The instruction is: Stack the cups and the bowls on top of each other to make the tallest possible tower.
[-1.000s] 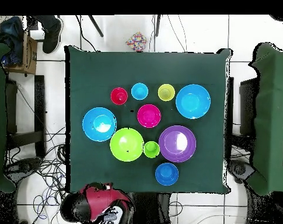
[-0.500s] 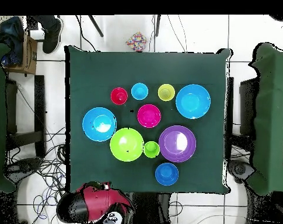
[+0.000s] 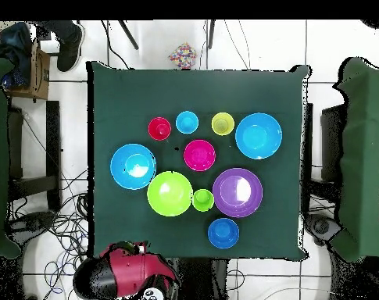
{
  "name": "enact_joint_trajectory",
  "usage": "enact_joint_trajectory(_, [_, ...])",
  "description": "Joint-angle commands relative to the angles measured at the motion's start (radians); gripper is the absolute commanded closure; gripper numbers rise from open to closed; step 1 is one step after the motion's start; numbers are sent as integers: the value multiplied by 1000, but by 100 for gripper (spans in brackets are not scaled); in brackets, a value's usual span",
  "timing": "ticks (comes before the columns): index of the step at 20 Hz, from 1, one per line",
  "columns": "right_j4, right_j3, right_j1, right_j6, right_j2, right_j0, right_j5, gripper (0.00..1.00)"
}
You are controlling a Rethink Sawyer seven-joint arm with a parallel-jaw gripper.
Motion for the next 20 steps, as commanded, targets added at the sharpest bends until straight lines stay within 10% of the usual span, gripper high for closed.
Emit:
enact_joint_trajectory(1, [5, 26, 13, 136, 88, -23, 65, 0])
enact_joint_trajectory(20, [1, 73, -14, 145, 97, -28, 35, 0])
